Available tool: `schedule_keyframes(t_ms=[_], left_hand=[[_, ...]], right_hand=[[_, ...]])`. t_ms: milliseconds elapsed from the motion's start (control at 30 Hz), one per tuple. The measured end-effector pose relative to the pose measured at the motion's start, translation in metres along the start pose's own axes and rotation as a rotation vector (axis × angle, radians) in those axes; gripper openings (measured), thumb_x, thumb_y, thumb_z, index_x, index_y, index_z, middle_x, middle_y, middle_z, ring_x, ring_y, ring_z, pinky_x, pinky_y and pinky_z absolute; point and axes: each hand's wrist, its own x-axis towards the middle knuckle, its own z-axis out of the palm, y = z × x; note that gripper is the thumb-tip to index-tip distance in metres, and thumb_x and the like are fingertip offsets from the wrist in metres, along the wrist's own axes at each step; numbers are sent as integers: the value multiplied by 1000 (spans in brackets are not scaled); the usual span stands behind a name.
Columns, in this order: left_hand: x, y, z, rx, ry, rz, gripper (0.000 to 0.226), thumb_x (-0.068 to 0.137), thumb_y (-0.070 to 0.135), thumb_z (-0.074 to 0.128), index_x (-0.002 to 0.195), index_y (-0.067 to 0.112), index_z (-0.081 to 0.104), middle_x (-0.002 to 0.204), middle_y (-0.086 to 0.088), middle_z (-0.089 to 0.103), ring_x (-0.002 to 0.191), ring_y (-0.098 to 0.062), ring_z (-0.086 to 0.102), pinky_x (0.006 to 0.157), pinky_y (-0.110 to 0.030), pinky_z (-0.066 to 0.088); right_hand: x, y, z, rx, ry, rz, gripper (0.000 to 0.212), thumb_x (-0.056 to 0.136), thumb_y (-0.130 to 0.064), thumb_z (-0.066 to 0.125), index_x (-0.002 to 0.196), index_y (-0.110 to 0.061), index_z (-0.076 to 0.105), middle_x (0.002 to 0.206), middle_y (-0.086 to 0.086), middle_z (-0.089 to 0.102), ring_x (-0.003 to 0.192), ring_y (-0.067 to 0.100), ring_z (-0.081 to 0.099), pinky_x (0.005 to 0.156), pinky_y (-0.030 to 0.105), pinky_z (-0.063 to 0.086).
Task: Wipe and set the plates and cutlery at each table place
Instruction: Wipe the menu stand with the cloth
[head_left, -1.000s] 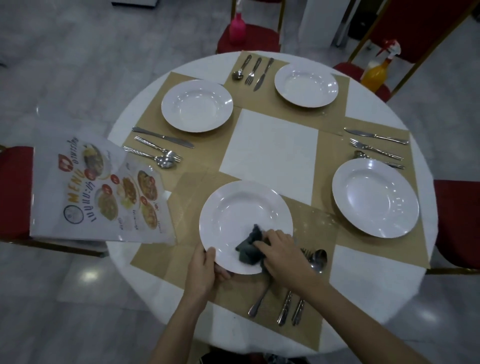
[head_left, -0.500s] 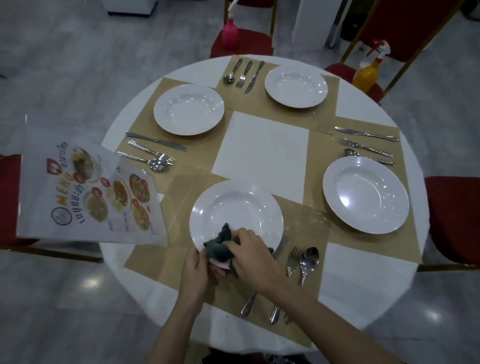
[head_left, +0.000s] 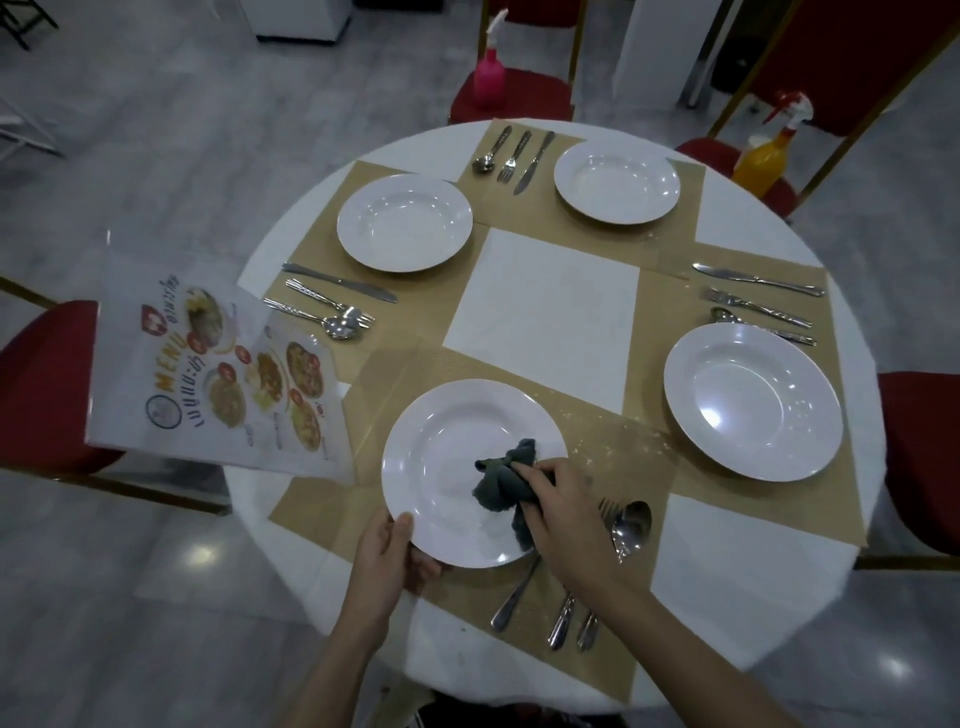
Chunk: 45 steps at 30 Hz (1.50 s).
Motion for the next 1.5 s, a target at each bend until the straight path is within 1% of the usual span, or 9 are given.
schedule_keyframes(t_ms=[133, 333, 467, 600, 700, 833, 1033, 1133, 1500], left_hand=[[6, 4, 3, 188, 30, -43, 26, 100, 31, 44, 95, 10, 58, 67, -13, 71, 60, -25, 68, 55, -29, 53], [-36, 52, -26, 426, 535, 334, 17, 98, 26, 49, 82, 21, 54, 75, 10, 56, 71, -12, 54, 59, -20, 38], [-60, 110, -64, 610, 863, 804, 18, 91, 20, 51, 92, 5, 61, 86, -4, 57, 83, -17, 46, 78, -19, 34], [-47, 165, -111, 763, 1013, 750, 33, 89, 22, 63, 115, 3, 55, 117, -15, 52, 110, -28, 47, 95, -31, 35], [-35, 186, -130, 778, 936, 625, 42, 88, 21, 65, 124, 5, 50, 117, -13, 54, 108, -26, 50, 89, -35, 45], [-28, 190, -144, 702, 739, 703, 27, 91, 3, 57, 118, 3, 60, 103, -9, 59, 87, -17, 59, 68, -18, 46], [6, 199, -206, 690, 465, 848, 28, 90, 6, 62, 117, 11, 65, 101, 4, 63, 83, 1, 58, 73, -9, 48], [29, 215, -231, 732, 362, 899, 25, 90, 3, 61, 113, 11, 67, 97, 8, 63, 88, 1, 58, 78, -18, 51], [62, 222, -237, 739, 347, 967, 28, 92, -1, 53, 113, 10, 67, 98, -3, 62, 92, -20, 56, 78, -29, 47]], right_hand=[[4, -3, -1, 9, -9, -7, 43, 92, -10, 58, 134, -15, 56, 114, 4, 52, 103, 21, 52, 87, 32, 49], [23, -30, -9, 87, 41, -53, 38, 92, -6, 54, 128, -16, 60, 110, 1, 53, 100, 17, 50, 85, 30, 49], [52, -72, -12, 152, 84, -172, 33, 92, -8, 50, 122, -16, 63, 105, -2, 54, 94, 17, 51, 82, 25, 45], [88, -133, -8, 212, 49, -243, 32, 95, -5, 52, 124, -16, 61, 113, -2, 51, 102, 15, 46, 88, 24, 44], [109, -169, -3, 272, 34, -308, 32, 95, -8, 52, 123, -19, 60, 112, -8, 46, 102, 17, 50, 87, 33, 50], [125, -194, 5, 308, 66, -333, 27, 95, -13, 51, 118, -22, 60, 106, -12, 43, 97, 19, 55, 82, 38, 53], [132, -203, 13, 283, 118, -308, 28, 93, -7, 55, 118, -18, 62, 106, -6, 48, 100, 15, 50, 85, 34, 50], [131, -207, 19, 226, 129, -326, 34, 92, -7, 58, 124, -16, 61, 109, -4, 49, 102, 14, 49, 87, 32, 51], [167, -274, 52, -82, 501, -581, 56, 78, 1, 74, 132, -9, 59, 116, 19, 58, 104, 32, 54, 87, 40, 50]])
